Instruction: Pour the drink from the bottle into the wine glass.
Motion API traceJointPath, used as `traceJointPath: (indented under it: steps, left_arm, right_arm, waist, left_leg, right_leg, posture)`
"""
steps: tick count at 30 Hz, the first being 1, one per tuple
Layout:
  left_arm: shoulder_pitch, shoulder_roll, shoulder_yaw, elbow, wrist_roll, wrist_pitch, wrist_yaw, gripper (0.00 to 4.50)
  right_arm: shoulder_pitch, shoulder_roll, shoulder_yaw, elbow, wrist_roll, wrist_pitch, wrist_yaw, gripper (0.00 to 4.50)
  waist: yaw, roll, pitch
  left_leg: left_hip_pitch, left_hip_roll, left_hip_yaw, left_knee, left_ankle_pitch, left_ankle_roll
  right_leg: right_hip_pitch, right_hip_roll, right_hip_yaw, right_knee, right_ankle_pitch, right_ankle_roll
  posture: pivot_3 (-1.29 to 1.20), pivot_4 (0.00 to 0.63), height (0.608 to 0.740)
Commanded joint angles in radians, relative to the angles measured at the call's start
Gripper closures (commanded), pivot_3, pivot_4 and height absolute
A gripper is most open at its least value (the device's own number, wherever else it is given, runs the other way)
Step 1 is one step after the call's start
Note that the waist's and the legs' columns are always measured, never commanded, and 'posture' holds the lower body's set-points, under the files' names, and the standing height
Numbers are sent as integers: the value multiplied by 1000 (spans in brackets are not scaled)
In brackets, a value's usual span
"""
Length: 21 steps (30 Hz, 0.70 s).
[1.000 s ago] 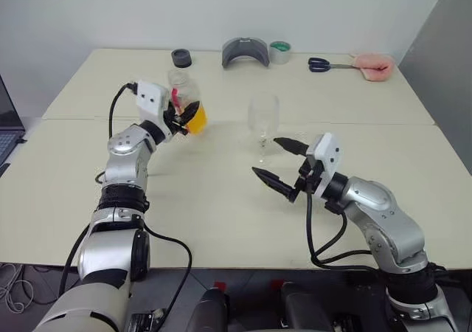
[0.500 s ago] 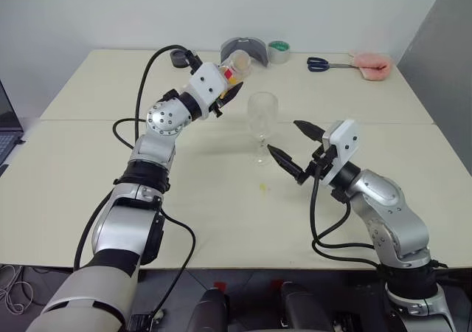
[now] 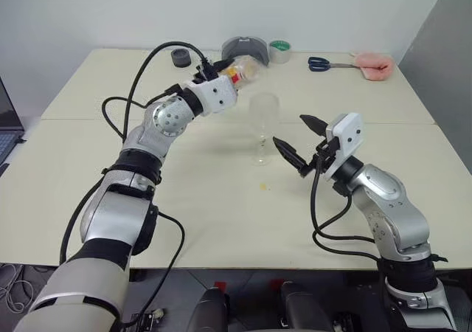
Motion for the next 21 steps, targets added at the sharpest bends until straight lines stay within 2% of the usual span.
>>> traceJointPath:
  steps: [1,9,21]
  left_arm:
    - [-65,25,-18,8,48,-51,80,2704]
    - [-105,37,-66,60,116,-93,155,2704]
    - [-144,62,-125,84,212,-117,281,2704]
  right_arm:
    - [-2,-54,-55,-54,69,-6,75,0]
    - [-13,-156,-118,-58,164,45,141,0]
    - [-21,-182,-130,-42,163,39,117,0]
  waist:
    - [1,0,0]
    - [1,0,0]
    - [1,0,0]
  left_leg:
    - [0,0,0,0,0,0]
    - [0,0,0,0,0,0]
    - [-1,0,1,0,0,0]
  right_leg:
    - [0,0,0,0,0,0]
    - [0,0,0,0,0,0]
    - [0,0,0,0,0,0]
  posture:
    - [0,150,740]
    - [0,150,740]
    - [0,150,740]
